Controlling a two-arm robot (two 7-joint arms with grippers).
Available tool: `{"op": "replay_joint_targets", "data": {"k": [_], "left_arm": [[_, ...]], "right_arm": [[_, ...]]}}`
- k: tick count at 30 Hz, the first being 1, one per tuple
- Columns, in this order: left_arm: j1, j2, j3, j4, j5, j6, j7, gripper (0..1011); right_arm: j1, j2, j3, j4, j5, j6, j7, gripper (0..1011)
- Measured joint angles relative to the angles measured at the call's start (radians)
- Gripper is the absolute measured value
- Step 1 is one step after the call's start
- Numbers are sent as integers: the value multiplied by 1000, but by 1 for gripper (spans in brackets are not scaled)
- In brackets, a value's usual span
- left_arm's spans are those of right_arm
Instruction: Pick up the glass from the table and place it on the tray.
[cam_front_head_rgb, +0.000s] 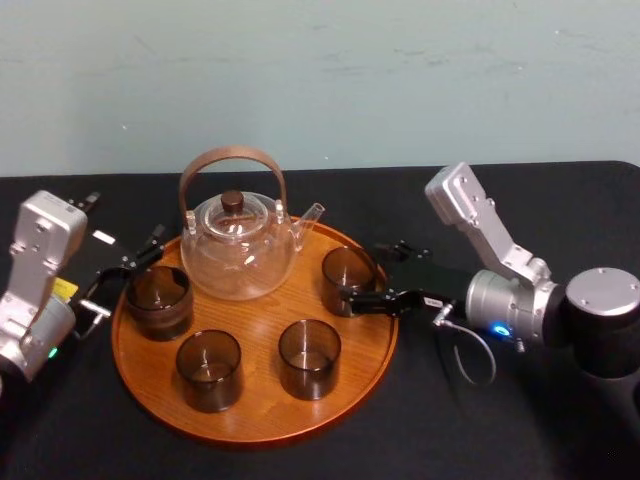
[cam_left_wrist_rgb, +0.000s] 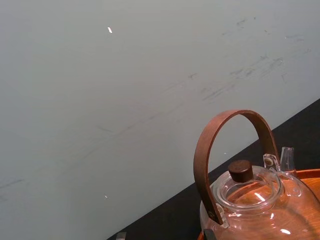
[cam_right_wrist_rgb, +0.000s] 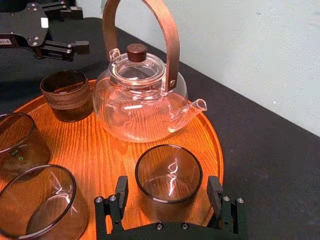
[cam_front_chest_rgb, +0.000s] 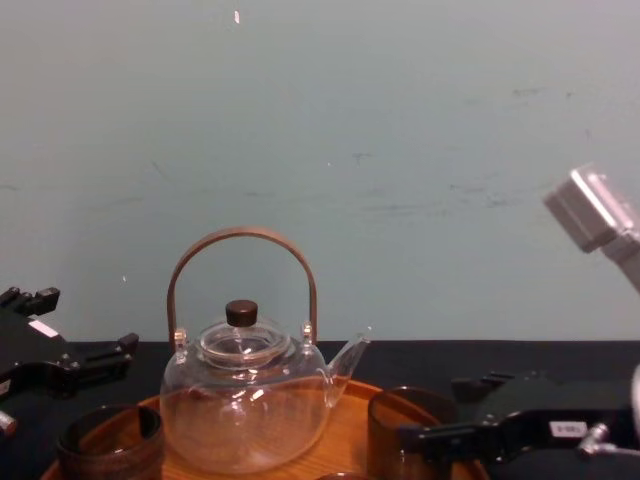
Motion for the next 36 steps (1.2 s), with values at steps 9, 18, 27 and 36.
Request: {"op": "replay_joint_targets", "data": {"k": [9, 18, 27, 36], "left_arm": [[0, 0, 0, 0, 0, 0, 0, 1001], [0, 0, 0, 0, 0, 0, 0, 1001], [0, 0, 0, 0, 0, 0, 0, 1001], [0, 0, 0, 0, 0, 0, 0, 1001]], "right_arm": [[-63, 58, 35, -85, 31, -1, -10, 1002], [-139, 125, 85, -171, 72, -13, -24, 1002], [-208, 178, 138, -228, 102, -37, -49, 1002], [-241, 179, 196, -229, 106, -58, -116, 1002]]}}
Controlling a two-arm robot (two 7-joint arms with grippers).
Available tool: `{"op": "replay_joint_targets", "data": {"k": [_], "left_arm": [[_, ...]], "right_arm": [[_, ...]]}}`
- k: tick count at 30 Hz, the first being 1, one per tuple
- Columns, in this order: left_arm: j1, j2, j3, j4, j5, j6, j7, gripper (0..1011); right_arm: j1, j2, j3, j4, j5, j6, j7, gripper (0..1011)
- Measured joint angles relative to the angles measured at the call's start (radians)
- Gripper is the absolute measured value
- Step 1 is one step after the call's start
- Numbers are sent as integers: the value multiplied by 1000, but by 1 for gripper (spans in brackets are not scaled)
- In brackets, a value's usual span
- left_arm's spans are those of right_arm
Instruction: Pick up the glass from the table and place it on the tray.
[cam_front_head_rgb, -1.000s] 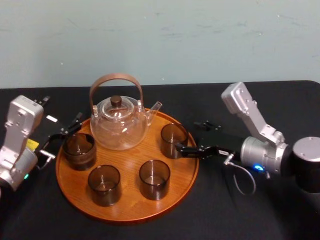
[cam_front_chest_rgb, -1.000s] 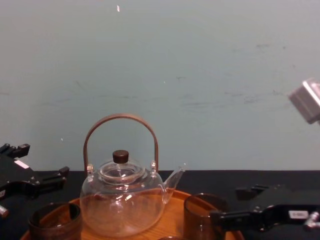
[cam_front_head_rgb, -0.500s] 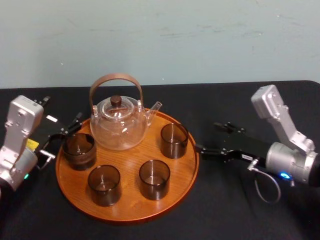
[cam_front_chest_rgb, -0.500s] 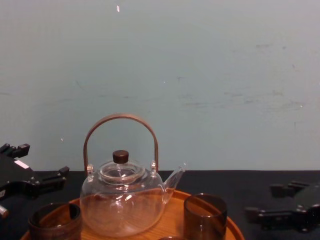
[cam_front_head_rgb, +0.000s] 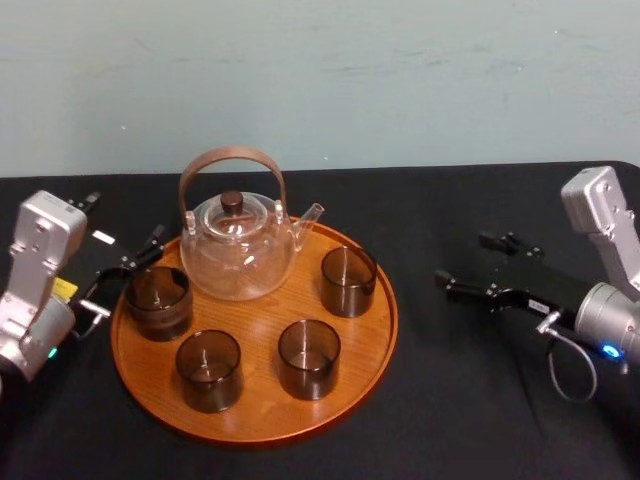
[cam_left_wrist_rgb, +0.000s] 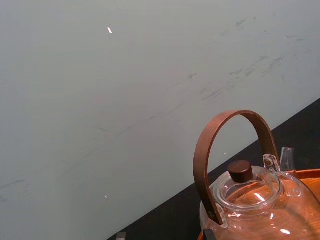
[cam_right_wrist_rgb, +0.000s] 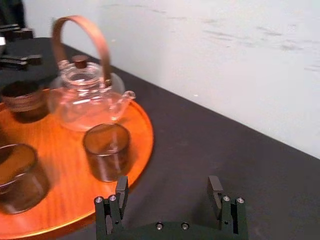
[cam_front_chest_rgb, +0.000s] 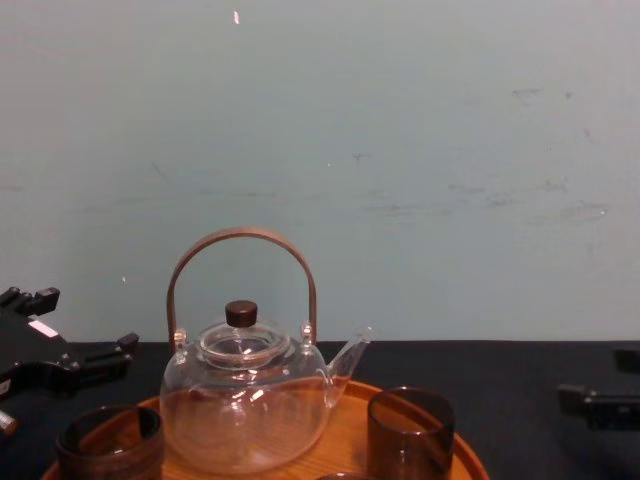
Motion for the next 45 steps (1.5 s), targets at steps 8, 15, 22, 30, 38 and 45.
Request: {"op": "replay_joint_targets", "data": {"k": [8, 15, 22, 30, 38, 45], "left_arm": [[0, 0, 0, 0, 0, 0, 0, 1001], [0, 0, 0, 0, 0, 0, 0, 1001], [0, 0, 0, 0, 0, 0, 0, 1001], [0, 0, 0, 0, 0, 0, 0, 1001], [0, 0, 0, 0, 0, 0, 0, 1001], [0, 0, 0, 0, 0, 0, 0, 1001]], "right_arm": [[8, -34, 37, 36, -22, -1, -59, 1002], [25, -71, 69, 73, -34, 10, -99, 1002], [40, -107, 94, 103, -44, 22, -129, 1002], [52, -140, 115, 128, -49, 32, -136, 1002], [54, -149, 122, 134, -50, 38, -135, 1002], [54, -147, 120, 132, -50, 37, -135, 1002]]}}
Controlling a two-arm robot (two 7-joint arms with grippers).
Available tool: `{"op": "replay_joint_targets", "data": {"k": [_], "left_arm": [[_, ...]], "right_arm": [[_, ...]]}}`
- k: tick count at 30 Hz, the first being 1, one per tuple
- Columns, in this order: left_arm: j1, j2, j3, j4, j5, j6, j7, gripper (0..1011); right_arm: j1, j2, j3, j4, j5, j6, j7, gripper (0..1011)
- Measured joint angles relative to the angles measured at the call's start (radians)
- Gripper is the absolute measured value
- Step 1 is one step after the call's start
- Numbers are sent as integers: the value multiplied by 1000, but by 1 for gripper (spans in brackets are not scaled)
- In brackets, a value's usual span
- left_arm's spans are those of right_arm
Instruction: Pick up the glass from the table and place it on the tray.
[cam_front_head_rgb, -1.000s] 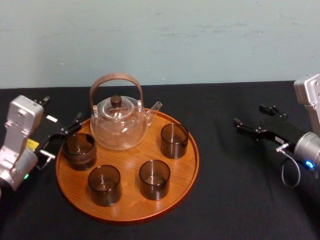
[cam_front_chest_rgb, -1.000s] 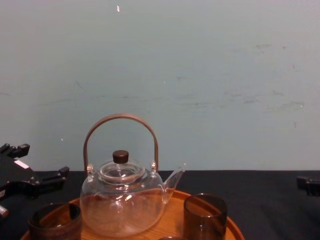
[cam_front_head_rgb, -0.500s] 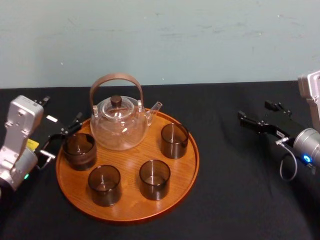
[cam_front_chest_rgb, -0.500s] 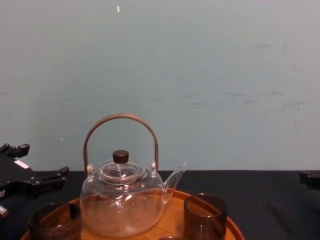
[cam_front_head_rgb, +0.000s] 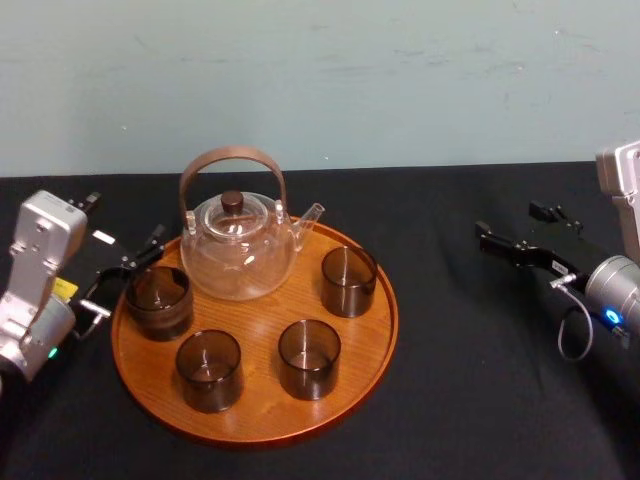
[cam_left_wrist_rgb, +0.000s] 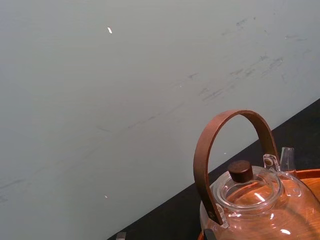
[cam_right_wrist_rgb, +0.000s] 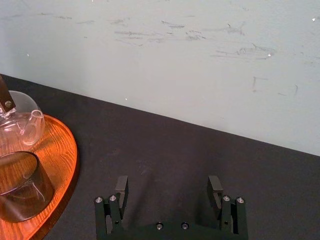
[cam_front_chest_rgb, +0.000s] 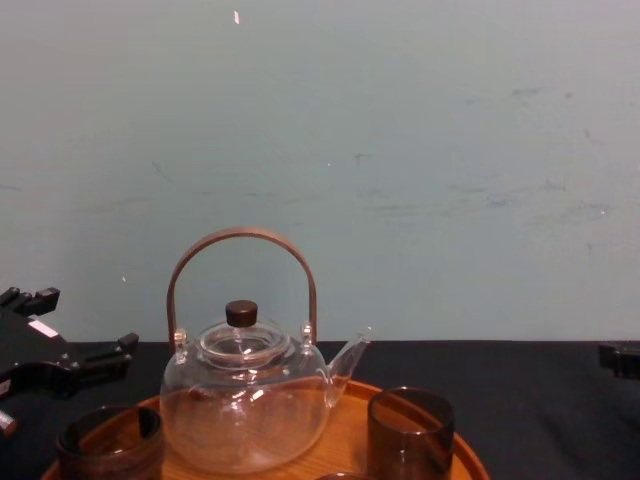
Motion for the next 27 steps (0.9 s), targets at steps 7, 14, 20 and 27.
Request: {"op": "replay_joint_targets", "data": {"k": [7, 14, 20, 27], "left_arm": [[0, 0, 0, 0, 0, 0, 0, 1001], [0, 0, 0, 0, 0, 0, 0, 1001], [0, 0, 0, 0, 0, 0, 0, 1001], [0, 0, 0, 0, 0, 0, 0, 1001]], "right_arm": [[-1, 1, -1, -1, 0, 0, 1, 1002], [-1, 2, -2, -2, 0, -1, 1, 1002], [-2, 3, -3, -3, 0, -2, 2, 1002], [-2, 3, -3, -3, 0, -2, 1, 1002]]}}
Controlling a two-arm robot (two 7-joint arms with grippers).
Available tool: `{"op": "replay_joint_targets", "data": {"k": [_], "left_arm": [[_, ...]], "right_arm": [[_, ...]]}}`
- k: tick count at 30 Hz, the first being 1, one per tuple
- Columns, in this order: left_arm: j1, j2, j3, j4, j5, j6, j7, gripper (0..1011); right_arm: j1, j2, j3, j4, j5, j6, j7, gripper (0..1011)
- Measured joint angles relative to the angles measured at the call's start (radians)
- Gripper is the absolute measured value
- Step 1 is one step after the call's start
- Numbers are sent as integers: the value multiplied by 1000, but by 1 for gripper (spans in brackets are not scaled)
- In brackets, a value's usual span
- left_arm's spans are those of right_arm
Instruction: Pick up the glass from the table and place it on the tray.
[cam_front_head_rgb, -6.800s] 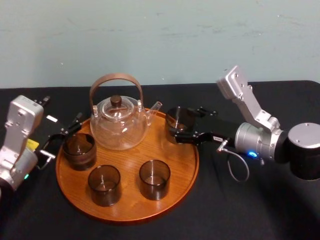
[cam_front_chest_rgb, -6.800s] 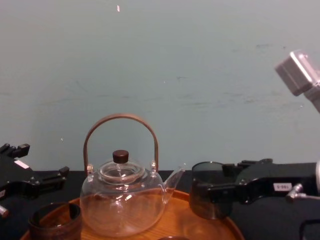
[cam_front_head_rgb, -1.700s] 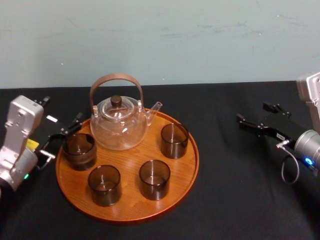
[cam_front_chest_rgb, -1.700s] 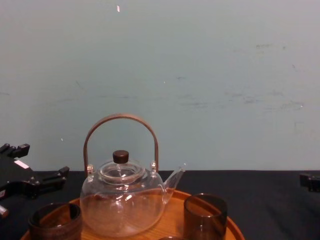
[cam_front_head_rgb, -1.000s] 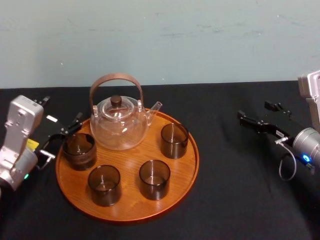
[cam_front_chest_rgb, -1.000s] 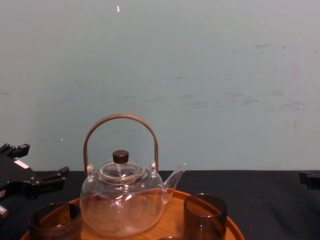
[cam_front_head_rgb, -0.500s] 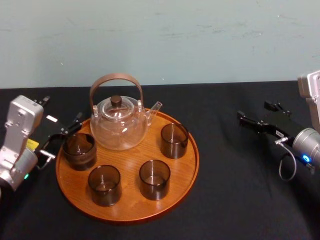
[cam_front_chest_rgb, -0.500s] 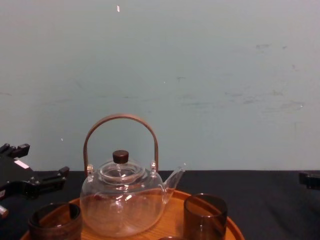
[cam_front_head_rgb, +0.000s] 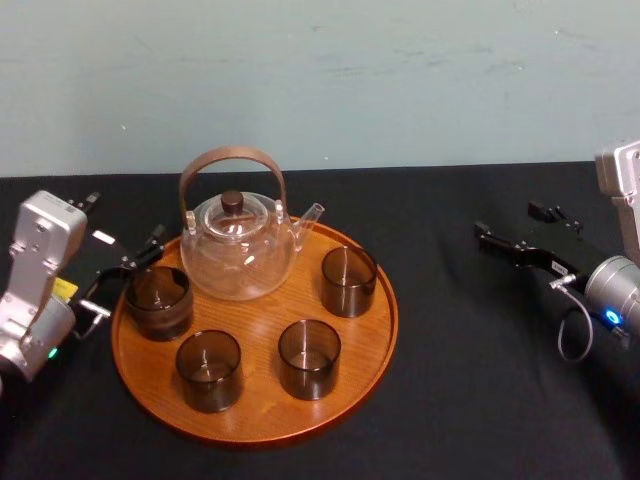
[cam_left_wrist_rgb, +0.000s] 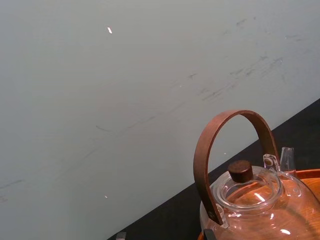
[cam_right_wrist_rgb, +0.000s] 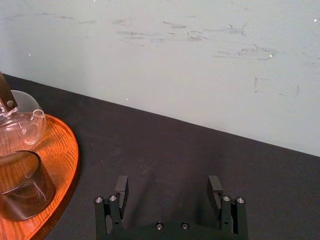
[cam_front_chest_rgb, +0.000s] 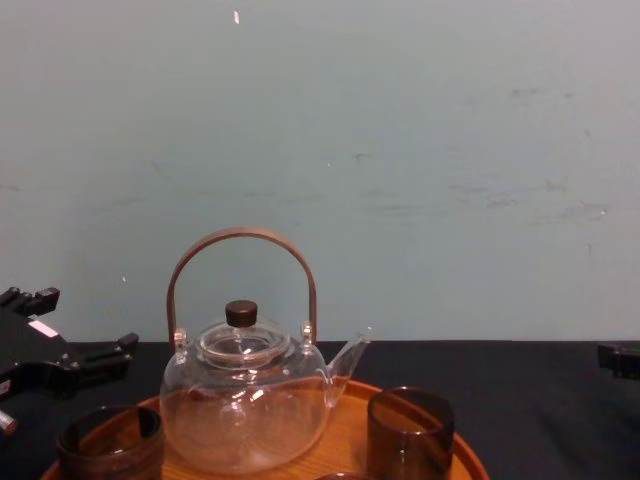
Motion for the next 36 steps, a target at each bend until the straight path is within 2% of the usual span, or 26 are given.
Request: {"op": "replay_joint_targets", "data": {"k": [36], "left_arm": [[0, 0, 0, 0, 0, 0, 0, 1001]], "right_arm": [[0, 0, 0, 0, 0, 0, 0, 1002]]}}
